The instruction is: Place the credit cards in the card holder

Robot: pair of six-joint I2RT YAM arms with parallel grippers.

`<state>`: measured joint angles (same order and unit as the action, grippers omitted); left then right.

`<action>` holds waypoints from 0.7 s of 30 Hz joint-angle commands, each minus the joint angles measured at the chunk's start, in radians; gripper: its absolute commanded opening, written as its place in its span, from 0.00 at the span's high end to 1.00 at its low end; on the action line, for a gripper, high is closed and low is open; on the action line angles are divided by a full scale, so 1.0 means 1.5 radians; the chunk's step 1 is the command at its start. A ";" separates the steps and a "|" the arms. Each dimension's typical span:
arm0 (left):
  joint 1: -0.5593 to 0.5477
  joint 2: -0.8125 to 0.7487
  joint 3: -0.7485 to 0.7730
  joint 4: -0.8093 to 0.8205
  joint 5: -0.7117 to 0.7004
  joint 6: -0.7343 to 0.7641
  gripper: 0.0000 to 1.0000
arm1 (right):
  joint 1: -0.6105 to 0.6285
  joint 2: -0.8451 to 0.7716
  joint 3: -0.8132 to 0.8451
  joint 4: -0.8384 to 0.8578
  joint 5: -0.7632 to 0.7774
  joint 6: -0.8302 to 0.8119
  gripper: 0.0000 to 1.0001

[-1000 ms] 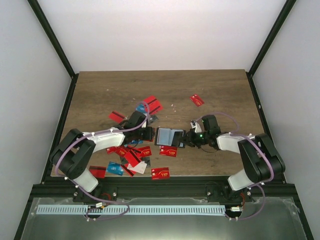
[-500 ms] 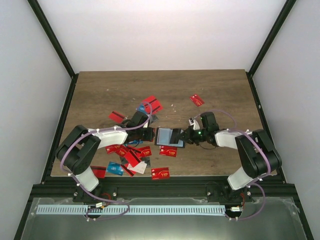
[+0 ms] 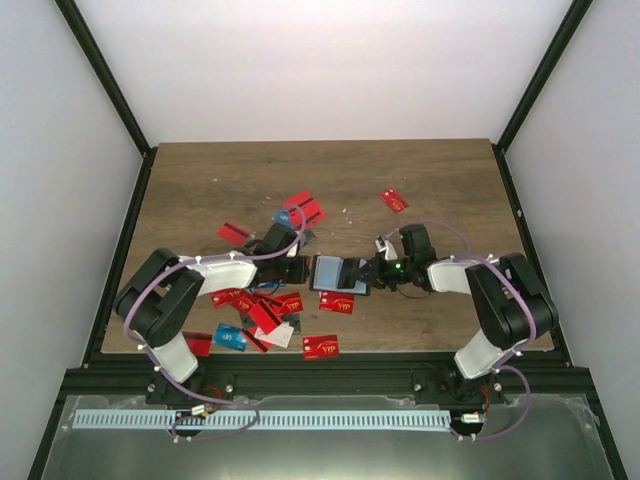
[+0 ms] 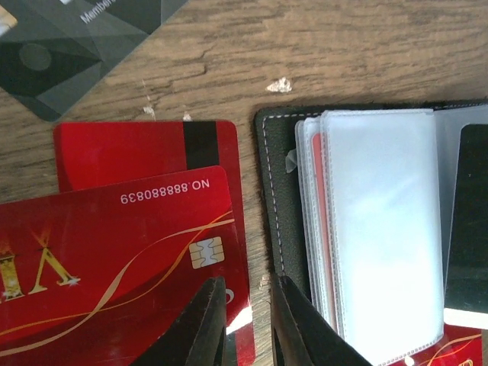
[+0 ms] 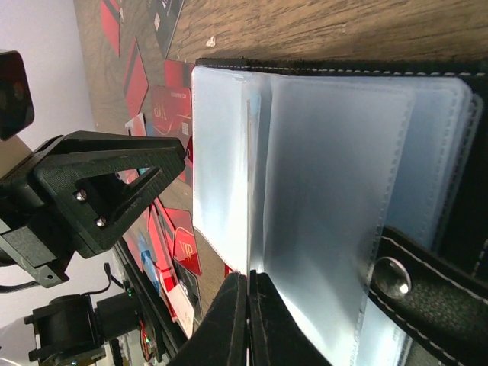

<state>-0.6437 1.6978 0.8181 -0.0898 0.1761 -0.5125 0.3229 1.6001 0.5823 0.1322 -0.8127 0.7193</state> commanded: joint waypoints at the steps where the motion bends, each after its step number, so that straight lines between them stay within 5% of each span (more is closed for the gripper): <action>1: 0.002 0.011 0.013 0.001 0.015 0.012 0.81 | -0.002 0.015 0.024 0.025 -0.018 0.003 0.99; 21: 0.002 0.021 0.009 0.006 0.040 0.014 0.83 | -0.002 0.073 0.035 0.077 -0.056 0.033 0.99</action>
<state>-0.6437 1.7065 0.8192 -0.0906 0.2157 -0.5083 0.3229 1.6844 0.5961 0.2134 -0.8700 0.7574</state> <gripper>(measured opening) 0.174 0.020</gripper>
